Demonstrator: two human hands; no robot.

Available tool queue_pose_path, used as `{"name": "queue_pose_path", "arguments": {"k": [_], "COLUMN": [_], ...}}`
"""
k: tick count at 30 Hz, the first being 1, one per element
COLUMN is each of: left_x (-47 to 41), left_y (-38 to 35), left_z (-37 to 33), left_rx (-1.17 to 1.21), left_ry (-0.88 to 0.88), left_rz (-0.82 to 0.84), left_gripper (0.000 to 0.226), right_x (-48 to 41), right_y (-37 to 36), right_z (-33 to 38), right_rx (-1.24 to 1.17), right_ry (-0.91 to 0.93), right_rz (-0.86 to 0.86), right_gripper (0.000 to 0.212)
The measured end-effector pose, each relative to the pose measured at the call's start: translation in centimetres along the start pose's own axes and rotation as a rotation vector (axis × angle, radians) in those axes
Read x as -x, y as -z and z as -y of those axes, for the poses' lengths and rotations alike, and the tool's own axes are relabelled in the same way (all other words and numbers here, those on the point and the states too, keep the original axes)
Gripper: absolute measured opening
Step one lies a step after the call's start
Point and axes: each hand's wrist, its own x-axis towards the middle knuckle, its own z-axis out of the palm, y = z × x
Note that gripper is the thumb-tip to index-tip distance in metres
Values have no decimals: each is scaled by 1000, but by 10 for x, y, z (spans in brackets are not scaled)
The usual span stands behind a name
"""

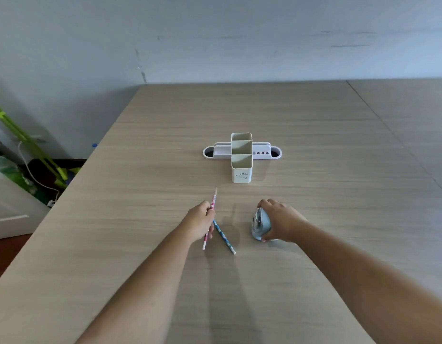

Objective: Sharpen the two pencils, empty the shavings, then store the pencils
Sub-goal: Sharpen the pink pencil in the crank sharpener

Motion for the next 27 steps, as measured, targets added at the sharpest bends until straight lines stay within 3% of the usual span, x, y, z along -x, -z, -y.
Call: {"name": "queue_pose_path", "arguments": {"k": [5,9,27], "left_x": [-2,-3,-8], "left_y": [-2,-5,-14], "left_z": [7,8,-21], "left_rx": [-223,-350,-306], "left_ry": [-55,-58,-146], "left_rz": [59,41,90], "left_gripper": [35,26,19], "right_x": [-1,-2,-4], "right_y": [3,1,0], "right_z": [0,-1,2], "right_rx": [19,24,58], "right_ry": [9,13,48], "right_rz": [27,15,4], "right_gripper": [82,82,81]}}
